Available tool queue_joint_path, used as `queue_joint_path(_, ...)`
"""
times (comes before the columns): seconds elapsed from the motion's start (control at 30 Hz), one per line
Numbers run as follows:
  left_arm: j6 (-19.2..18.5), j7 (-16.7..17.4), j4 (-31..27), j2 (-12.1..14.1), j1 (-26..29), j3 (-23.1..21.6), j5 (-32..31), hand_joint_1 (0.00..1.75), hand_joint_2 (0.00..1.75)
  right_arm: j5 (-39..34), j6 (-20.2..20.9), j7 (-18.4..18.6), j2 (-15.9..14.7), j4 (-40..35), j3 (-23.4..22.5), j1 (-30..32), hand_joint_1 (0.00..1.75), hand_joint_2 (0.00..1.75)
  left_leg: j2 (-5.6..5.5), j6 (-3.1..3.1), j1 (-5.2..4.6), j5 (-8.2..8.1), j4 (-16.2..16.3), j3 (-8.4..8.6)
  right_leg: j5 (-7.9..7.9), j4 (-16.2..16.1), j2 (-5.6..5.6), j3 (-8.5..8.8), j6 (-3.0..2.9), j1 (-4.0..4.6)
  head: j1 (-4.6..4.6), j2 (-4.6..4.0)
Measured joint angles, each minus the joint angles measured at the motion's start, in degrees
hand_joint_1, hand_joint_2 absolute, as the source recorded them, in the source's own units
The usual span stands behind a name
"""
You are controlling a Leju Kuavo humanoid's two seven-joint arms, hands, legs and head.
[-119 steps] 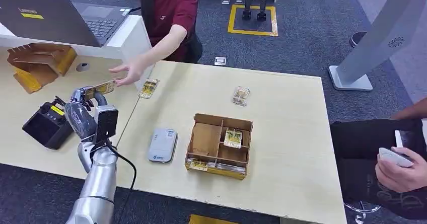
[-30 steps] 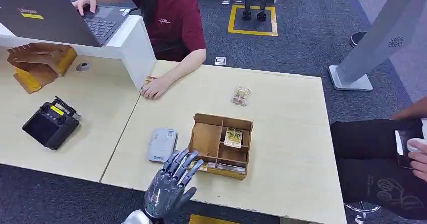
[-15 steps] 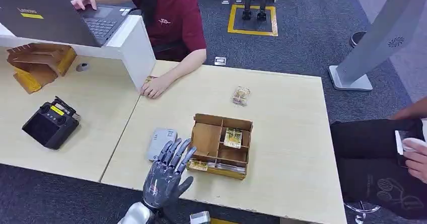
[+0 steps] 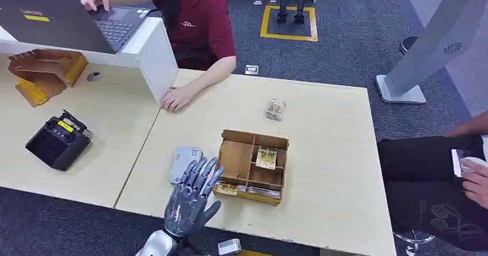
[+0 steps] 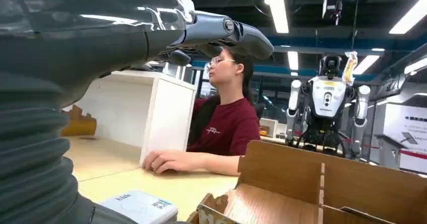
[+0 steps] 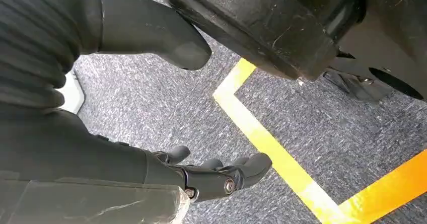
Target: Pass the card to the sensor for recognition and then transmit it.
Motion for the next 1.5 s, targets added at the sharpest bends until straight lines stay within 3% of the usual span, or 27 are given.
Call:
queue_joint_path(0.17,0.0,-0.24,0.24,0.0,0.0,0.0,0.4,0.0,1.75,0.02,0.0,0.0,0.0,0.0,0.0,-0.03,0.0,1.75,0.0,0.0,0.0,0.0,0.0,0.0,0.0,0.0,0.0,0.0,0.0,0.0,0.0,0.0)
queue_joint_path(0.57,0.0,-4.33,3.04,-0.83,0.28,0.0,2.54,0.0,1.75,0.26,0.0,-0.13,0.02,0.0,-0.04,-0.08,0.0,1.75,0.0,0.0,0.0,0.0,0.0,0.0,0.0,0.0,0.0,0.0,0.0,0.0,0.0,0.0)
queue_joint_path(1.5,0.02,-4.15,8.81,-4.15,-0.95,0.7,1.92,0.0,1.75,2.1,0.04,-0.31,0.04,0.0,-0.04,-0.28,0.0,1.75,-0.01,0.0,0.0,0.0,0.0,0.0,0.0,0.0,0.0,0.0,0.0,0.0,0.0,0.0)
